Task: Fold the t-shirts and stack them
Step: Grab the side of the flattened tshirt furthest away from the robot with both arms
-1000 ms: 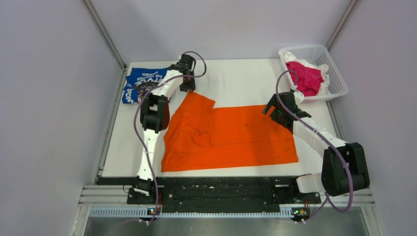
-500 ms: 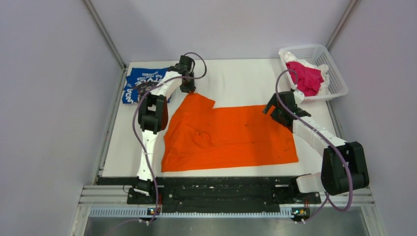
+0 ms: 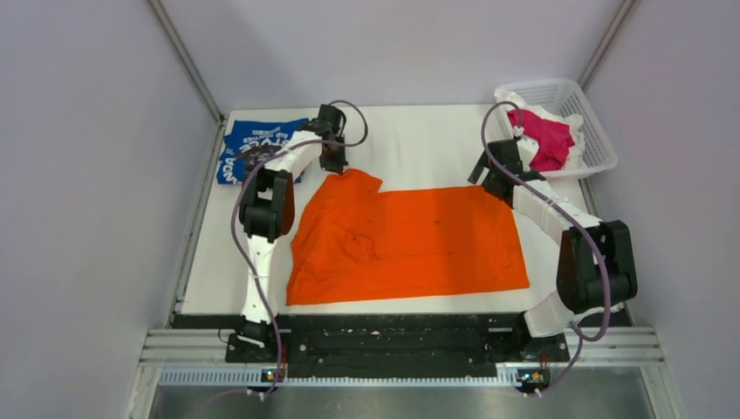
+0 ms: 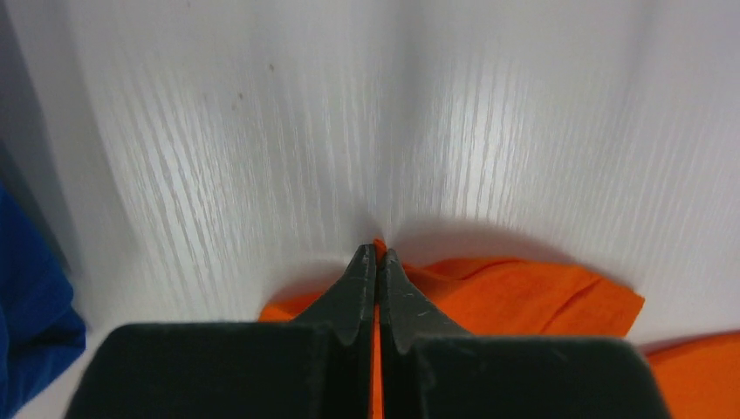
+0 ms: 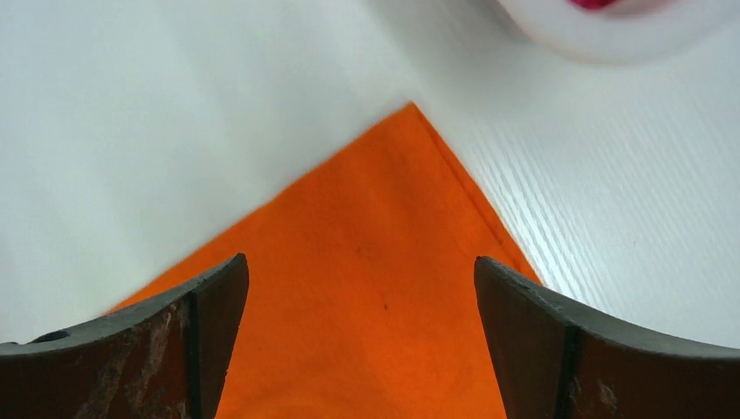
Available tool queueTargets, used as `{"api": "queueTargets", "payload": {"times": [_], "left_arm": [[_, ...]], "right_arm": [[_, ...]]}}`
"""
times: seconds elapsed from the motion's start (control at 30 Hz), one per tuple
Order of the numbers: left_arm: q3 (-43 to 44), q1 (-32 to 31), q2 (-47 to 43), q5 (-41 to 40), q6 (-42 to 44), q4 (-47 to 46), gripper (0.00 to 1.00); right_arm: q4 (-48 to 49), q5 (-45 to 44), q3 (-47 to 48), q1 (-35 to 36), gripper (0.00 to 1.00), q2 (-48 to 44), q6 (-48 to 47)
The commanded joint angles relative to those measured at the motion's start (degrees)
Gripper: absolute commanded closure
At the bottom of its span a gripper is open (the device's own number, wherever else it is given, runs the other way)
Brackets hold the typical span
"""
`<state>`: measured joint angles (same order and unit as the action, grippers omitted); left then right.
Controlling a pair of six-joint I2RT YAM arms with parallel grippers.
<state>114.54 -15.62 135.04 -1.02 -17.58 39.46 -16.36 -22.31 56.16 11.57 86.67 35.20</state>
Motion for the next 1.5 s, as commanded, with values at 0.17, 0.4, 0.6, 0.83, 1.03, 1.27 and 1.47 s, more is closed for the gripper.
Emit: {"api": "queueTargets", "payload": {"times": [0.17, 0.4, 0.6, 0.83, 1.03, 1.27, 1.47], "left_arm": [[-13.7, -0.5, -16.5, 6.4, -2.1, -8.6, 1.00], [-21.0, -1.5, -21.2, 8.1, -2.6, -10.8, 1.00], [-27.0, -2.2, -26.0, 8.0, -4.0, -12.6, 1.00], [-31.8, -3.2, -29.4, 8.0, -5.3, -13.6, 1.00], [-34.5, -3.8, -32.1, 7.1, -5.9, -13.6, 1.00], [-37.8, -3.9, -35.4, 6.4, -6.6, -13.9, 1.00], [-40.0, -4.0, -38.0, 5.7, -7.0, -13.9, 1.00]], "right_arm": [[-9.7, -7.7, 22.6, -2.3, 0.06, 20.2, -7.0], [-12.2, -10.4, 32.7, -2.9, 0.21, 30.5, -7.7], [-15.2, -11.3, 34.9, -2.9, 0.26, 34.7, -6.1], [-15.0, -11.1, 29.1, -2.8, 0.33, 31.2, -4.3], [-15.0, -12.3, 26.6, -2.8, 0.49, 29.3, -3.6], [-13.4, -13.5, 25.6, -2.9, 0.75, 29.0, -1.8], [-12.2, -13.8, 24.9, -2.9, 0.88, 29.0, 0.7]]}}
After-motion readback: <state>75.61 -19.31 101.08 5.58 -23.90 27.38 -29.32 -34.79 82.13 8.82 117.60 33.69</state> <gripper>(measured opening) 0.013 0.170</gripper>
